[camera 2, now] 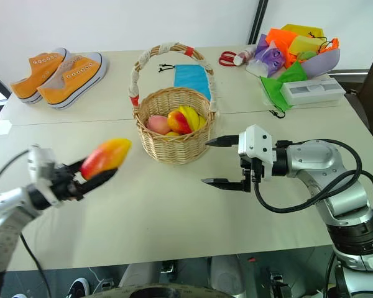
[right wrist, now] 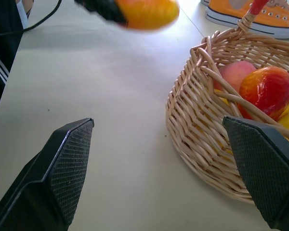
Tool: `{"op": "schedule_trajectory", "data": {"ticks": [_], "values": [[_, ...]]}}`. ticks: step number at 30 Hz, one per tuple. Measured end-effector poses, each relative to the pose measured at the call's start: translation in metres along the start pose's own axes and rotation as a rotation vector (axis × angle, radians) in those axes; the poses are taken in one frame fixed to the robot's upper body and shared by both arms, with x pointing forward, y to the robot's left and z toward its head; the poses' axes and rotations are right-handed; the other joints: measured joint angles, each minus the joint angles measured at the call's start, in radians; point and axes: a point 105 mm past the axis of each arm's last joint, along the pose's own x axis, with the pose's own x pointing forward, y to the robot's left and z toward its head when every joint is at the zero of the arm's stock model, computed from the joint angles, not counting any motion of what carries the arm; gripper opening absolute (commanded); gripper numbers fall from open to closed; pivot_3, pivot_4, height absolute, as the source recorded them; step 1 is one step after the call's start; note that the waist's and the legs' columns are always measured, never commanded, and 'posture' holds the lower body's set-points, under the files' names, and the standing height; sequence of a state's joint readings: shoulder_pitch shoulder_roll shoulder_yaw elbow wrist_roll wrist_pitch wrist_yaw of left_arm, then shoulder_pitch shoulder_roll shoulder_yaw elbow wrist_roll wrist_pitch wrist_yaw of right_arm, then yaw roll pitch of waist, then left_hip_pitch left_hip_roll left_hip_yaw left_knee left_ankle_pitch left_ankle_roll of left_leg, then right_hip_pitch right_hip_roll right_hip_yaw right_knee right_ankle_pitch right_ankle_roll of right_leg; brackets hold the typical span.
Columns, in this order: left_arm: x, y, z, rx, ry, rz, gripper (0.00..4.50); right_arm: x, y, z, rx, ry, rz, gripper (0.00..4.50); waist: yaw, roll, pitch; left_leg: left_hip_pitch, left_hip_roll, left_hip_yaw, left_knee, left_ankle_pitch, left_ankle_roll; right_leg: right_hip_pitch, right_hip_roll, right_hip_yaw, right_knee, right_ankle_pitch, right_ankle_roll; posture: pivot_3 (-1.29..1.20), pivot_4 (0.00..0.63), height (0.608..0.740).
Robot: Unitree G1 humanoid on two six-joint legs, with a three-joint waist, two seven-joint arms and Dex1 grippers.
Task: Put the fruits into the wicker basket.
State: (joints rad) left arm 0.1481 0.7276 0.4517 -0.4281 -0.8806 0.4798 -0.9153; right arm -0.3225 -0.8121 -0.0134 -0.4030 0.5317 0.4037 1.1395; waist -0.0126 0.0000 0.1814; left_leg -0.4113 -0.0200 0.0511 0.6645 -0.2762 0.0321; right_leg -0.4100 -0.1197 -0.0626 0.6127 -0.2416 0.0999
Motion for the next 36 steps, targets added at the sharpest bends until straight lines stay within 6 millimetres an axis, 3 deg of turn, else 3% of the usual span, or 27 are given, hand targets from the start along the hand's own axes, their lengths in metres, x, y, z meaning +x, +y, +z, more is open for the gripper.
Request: {"op": "schedule_trajectory", "data": {"ticks": [2,3,5,8,11,14,16,18,19,21,30,34,36], "values": [[0.011,0.003,0.02,0.005,-0.086,-0.001,2.54,0.0,-0.007,0.001,0.011,-0.028,-0.038,4.5,0.008,0.001,0.0,0.001,0.0,-0.001,0.001,0.001,-0.001,0.002,0.0,-0.001,0.0,0.0,0.0,0.0,0.15,0.74],[0.028,0.005,0.034,0.011,-0.176,0.007,2.54,0.003,-0.018,0.006,0.015,-0.078,-0.092,4.5,0.018,0.001,0.0,0.001,0.0,-0.001,0.003,0.001,-0.001,0.003,0.0,-0.001,0.001,0.001,0.0,0.0,0.15,0.74],[0.058,-0.001,0.045,0.027,-0.236,0.002,2.54,0.002,-0.035,0.012,0.015,-0.147,-0.189,4.5,0.028,-0.001,0.0,0.002,-0.002,-0.001,0.004,0.001,-0.001,0.005,0.0,-0.001,0.001,0.004,0.003,0.0,0.15,0.74],[0.099,-0.015,0.041,0.066,-0.214,-0.017,2.54,-0.003,-0.051,0.013,0.024,-0.189,-0.28,4.5,0.032,-0.002,-0.001,0.002,-0.003,0.0,0.004,0.002,-0.001,0.005,0.001,-0.001,0.0,0.006,0.006,0.0,0.15,0.74],[0.13,-0.021,0.031,0.059,-0.185,0.002,2.54,-0.006,-0.053,0.007,0.027,-0.176,-0.318,4.5,0.026,-0.002,-0.001,0.001,-0.003,0.001,0.002,0.003,-0.003,0.003,0.001,-0.001,0.0,0.006,0.006,0.0,0.15,0.74],[0.149,-0.036,0.032,0.029,-0.206,-0.033,2.54,-0.006,-0.054,0.005,0.017,-0.17,-0.334,4.5,0.022,-0.002,-0.001,0.0,-0.001,0.002,0.002,0.003,-0.003,0.002,0.003,-0.001,0.0,0.006,0.006,0.0,0.15,0.74],[0.157,-0.027,0.033,0.037,-0.203,0.031,2.54,-0.007,-0.054,0.004,0.018,-0.167,-0.348,4.5,0.025,-0.002,-0.001,0.0,-0.001,0.002,0.002,0.003,-0.002,0.002,0.004,-0.001,0.0,0.006,0.006,0.0,0.15,0.74],[0.16,-0.016,0.031,0.056,-0.182,0.093,2.54,-0.007,-0.052,0.002,0.023,-0.161,-0.352,4.5,0.026,-0.002,-0.001,0.001,-0.001,0.002,0.003,0.001,0.001,0.003,0.005,-0.002,0.001,0.006,0.006,0.0,0.15,0.74],[0.162,-0.015,0.03,0.047,-0.181,0.102,3.56,-0.007,-0.051,0.0,0.03,-0.158,-0.356,4.5,0.025,-0.002,-0.001,0.001,-0.001,0.002,0.003,0.001,0.001,0.003,0.006,-0.002,0.001,0.006,0.006,0.0,0.15,0.74],[0.165,-0.014,0.028,0.029,-0.19,0.121,4.44,-0.007,-0.051,-0.002,0.035,-0.158,-0.361,4.5,0.026,-0.002,-0.001,0.001,-0.001,0.002,0.004,0.001,0.002,0.003,0.006,-0.002,0.001,0.006,0.007,0.0,0.15,0.74],[0.159,-0.017,0.032,0.084,-0.211,0.114,4.47,-0.008,-0.051,-0.001,0.032,-0.159,-0.364,4.5,0.025,-0.002,-0.001,0.001,-0.001,0.002,0.005,0.001,0.001,0.003,0.004,-0.001,0.002,0.006,0.007,0.0,0.15,0.74],[0.136,-0.033,0.04,0.12,-0.252,0.01,4.47,-0.01,-0.058,-0.006,0.053,-0.154,-0.399,4.5,0.021,-0.002,-0.001,0.001,0.0,0.002,0.004,0.001,0.001,0.003,0.004,-0.001,0.002,0.006,0.007,0.0,0.15,0.74],[0.116,-0.027,0.044,0.141,-0.263,0.009,4.47,-0.013,-0.064,-0.01,0.067,-0.143,-0.433,4.5,0.022,-0.002,-0.001,0.001,0.0,0.002,0.004,0.002,0.0,0.003,0.004,-0.001,0.002,0.006,0.007,0.0,0.15,0.74]]}}
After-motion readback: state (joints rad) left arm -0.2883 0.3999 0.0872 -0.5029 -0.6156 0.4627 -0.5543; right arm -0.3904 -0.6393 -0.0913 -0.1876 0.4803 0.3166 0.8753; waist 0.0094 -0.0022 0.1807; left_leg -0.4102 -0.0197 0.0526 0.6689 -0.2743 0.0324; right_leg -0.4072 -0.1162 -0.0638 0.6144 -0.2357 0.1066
